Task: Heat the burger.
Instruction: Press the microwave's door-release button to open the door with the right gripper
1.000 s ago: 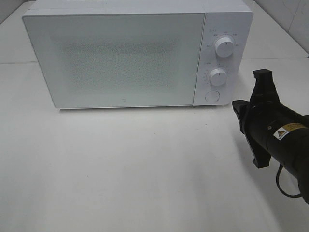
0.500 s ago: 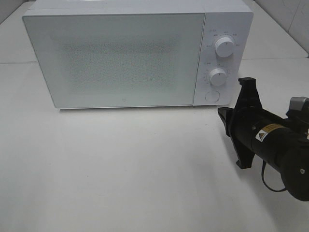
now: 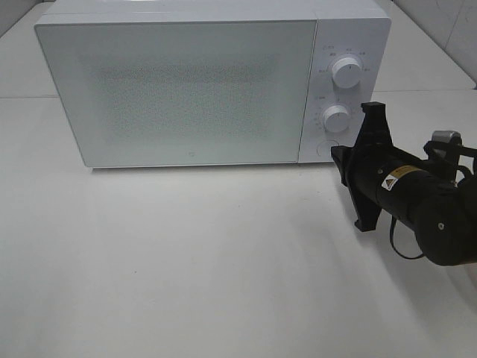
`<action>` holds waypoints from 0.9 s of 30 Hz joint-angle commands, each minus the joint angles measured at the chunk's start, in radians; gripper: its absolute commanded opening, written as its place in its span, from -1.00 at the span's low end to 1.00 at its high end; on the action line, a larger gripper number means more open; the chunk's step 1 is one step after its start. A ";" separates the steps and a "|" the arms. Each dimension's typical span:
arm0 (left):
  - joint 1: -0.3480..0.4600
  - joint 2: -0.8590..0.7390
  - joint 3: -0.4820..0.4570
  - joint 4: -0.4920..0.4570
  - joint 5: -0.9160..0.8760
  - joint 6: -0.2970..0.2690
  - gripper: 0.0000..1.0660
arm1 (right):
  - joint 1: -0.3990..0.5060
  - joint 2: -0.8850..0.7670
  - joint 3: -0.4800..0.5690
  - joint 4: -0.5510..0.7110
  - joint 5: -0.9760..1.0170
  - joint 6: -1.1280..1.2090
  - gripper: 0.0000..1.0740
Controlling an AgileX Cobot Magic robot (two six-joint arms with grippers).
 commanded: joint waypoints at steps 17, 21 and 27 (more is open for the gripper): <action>0.002 -0.021 0.001 -0.003 -0.013 0.004 0.88 | -0.037 0.138 -0.158 -0.061 0.036 0.037 -1.00; 0.002 -0.021 0.001 -0.003 -0.013 0.004 0.88 | -0.066 0.138 -0.163 -0.045 0.053 0.025 -1.00; 0.002 -0.021 0.001 -0.003 -0.013 0.004 0.88 | -0.072 0.139 -0.190 -0.061 0.079 0.018 -1.00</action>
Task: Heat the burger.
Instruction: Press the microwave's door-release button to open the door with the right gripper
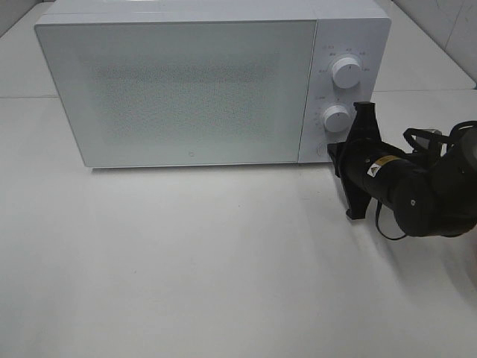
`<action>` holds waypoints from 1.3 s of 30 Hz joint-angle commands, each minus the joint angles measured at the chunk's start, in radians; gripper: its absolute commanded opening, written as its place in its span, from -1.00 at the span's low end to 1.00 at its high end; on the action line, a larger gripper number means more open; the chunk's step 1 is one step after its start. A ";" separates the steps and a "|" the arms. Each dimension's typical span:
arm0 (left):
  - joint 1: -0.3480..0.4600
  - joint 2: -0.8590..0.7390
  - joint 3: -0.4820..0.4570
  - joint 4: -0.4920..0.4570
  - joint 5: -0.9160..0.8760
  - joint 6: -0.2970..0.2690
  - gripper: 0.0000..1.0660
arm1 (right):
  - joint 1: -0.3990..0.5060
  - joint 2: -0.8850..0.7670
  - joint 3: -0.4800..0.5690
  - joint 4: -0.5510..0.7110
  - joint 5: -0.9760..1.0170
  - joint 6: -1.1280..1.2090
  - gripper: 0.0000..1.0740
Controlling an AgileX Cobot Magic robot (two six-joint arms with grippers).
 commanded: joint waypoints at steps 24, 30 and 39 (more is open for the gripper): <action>0.002 -0.014 0.001 -0.003 -0.013 0.004 0.88 | -0.014 0.046 -0.106 0.070 -0.312 -0.084 -1.00; 0.002 -0.014 0.001 -0.003 -0.013 0.004 0.88 | -0.012 0.036 -0.111 0.084 -0.400 -0.102 -1.00; 0.002 -0.014 0.001 -0.003 -0.013 0.004 0.88 | -0.012 0.036 -0.193 0.098 -0.391 -0.122 -1.00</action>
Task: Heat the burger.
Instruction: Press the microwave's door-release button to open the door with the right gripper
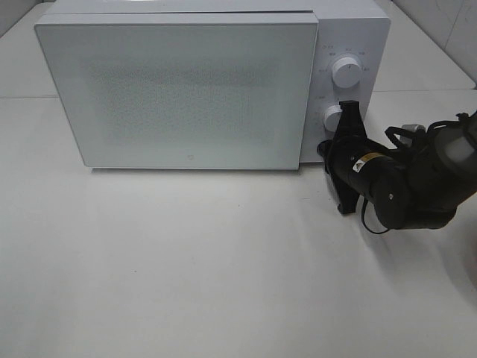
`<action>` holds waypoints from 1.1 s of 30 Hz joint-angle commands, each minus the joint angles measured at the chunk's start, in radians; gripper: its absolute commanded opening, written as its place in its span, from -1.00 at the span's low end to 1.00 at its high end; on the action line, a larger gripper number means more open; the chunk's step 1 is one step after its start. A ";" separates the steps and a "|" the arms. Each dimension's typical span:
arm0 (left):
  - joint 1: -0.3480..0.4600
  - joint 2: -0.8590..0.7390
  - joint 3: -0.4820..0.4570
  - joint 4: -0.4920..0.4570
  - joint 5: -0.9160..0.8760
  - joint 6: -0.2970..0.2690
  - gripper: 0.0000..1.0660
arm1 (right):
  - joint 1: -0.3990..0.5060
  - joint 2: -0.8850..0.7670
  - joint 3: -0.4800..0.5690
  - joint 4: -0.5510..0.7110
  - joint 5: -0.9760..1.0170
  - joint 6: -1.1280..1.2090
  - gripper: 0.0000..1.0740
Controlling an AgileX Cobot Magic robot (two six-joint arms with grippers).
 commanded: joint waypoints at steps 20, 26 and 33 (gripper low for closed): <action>0.002 -0.014 0.001 -0.003 -0.013 0.004 0.88 | -0.021 -0.027 -0.152 0.105 -0.397 -0.096 -1.00; 0.002 -0.014 0.001 -0.003 -0.013 0.004 0.88 | -0.021 -0.033 -0.145 0.103 -0.407 -0.097 -1.00; 0.002 -0.014 0.001 -0.003 -0.013 0.004 0.88 | 0.003 -0.051 -0.107 0.117 -0.370 -0.103 -1.00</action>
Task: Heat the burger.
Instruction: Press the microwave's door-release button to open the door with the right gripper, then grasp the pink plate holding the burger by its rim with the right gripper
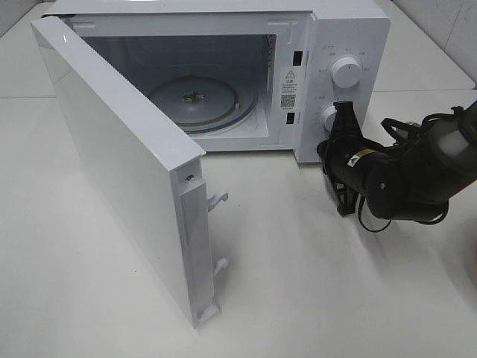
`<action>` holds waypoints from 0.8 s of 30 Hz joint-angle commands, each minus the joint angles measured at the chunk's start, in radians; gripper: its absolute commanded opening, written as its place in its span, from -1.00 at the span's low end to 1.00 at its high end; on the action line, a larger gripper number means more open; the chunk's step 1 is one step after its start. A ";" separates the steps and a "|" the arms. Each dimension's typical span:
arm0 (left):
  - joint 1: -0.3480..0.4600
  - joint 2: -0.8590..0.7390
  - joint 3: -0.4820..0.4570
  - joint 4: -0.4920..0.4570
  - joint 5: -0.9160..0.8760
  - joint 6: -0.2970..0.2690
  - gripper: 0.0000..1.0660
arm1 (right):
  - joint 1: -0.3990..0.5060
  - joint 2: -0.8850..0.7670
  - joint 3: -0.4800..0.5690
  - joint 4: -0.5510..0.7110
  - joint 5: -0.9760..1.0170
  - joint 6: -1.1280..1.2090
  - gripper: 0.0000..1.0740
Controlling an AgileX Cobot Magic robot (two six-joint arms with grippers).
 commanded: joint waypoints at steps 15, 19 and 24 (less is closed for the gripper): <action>0.002 -0.014 0.001 -0.003 -0.013 0.004 0.88 | -0.006 -0.127 0.070 -0.013 -0.176 -0.016 -1.00; 0.002 -0.014 0.001 -0.003 -0.013 0.004 0.88 | -0.006 -0.174 0.117 -0.062 -0.049 -0.016 -1.00; 0.002 -0.014 0.001 -0.003 -0.013 0.004 0.88 | -0.006 -0.214 0.149 -0.076 0.045 -0.035 -1.00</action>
